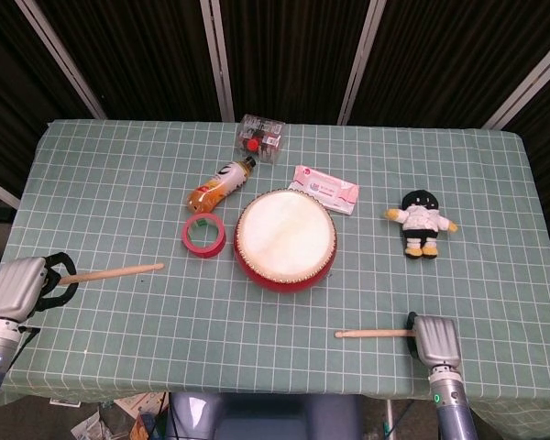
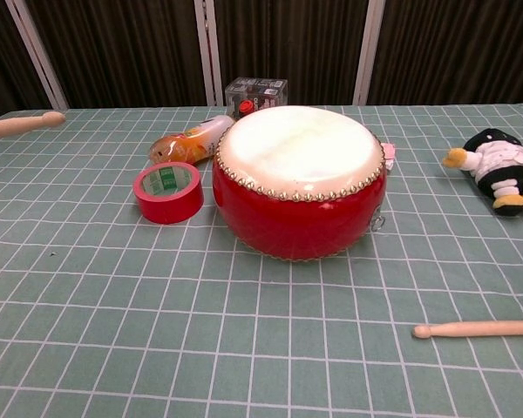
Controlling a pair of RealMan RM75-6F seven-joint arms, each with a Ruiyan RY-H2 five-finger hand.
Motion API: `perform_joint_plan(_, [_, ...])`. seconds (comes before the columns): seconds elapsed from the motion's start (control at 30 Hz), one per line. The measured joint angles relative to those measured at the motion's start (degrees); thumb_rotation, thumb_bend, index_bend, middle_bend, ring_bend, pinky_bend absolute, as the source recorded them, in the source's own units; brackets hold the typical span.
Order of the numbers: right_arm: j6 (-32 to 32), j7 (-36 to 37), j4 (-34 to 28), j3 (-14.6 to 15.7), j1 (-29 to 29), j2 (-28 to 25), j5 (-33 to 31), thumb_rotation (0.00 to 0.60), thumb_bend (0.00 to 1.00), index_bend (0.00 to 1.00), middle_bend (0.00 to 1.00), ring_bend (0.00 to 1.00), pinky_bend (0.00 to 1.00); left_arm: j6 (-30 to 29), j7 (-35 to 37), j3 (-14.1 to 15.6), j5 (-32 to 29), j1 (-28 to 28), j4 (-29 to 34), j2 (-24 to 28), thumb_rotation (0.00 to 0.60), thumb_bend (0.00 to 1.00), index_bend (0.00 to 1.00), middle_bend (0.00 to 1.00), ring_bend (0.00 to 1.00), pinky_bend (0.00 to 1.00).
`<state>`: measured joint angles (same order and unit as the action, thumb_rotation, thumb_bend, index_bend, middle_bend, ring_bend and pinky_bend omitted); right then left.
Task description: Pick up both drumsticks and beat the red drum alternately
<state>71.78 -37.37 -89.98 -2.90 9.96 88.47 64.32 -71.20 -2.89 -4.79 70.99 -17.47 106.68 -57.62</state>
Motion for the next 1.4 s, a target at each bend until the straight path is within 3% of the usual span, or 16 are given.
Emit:
perform_joint_plan(0.3, [0.89, 1.79, -6.50, -0.19, 0.47, -3.42, 2.14, 0.600, 0.56, 1.00, 1.00, 1.00, 1.00, 0.09, 0.32, -0.43, -0.02, 0.16, 0.29, 0.31, 0.600, 0.54, 0.76, 1.00, 1.00, 1.00])
perform_joint_plan(0.67, [2.28, 7.35, -24.52, -2.48, 0.42, -16.53, 1.77, 0.600, 0.65, 1.00, 1.00, 1.00, 1.00, -0.14, 0.65, -0.79, 0.39, 0.44, 0.82, 0.73, 0.600, 0.54, 0.76, 1.00, 1.00, 1.00])
perform_joint_plan(0.97, [1.36, 18.08, -32.55, -10.34, 1.37, -28.08, -9.35, 0.600, 0.67, 1.00, 1.00, 1.00, 1.00, -0.20, 0.68, -1.71, -0.13, 0.19, 0.85, 0.84, 0.600, 0.55, 0.77, 1.00, 1.00, 1.00])
perform_joint_plan(1.2, [2.00, 14.61, -34.80, -15.19, 6.32, -30.43, -17.39, 0.600, 0.67, 1.00, 1.00, 1.00, 1.00, 0.50, 0.88, -4.16, -1.76, -1.38, 0.66, 1.31, 0.600, 0.55, 0.77, 1.00, 1.00, 1.00])
perform_joint_plan(1.4, [4.31, 6.91, -35.92, -18.64, 13.10, -29.58, -25.19, 0.600, 0.67, 1.00, 1.00, 1.00, 1.00, 3.26, 0.13, -7.19, -6.21, -4.24, 1.47, 2.95, 0.600, 0.55, 0.77, 1.00, 1.00, 1.00])
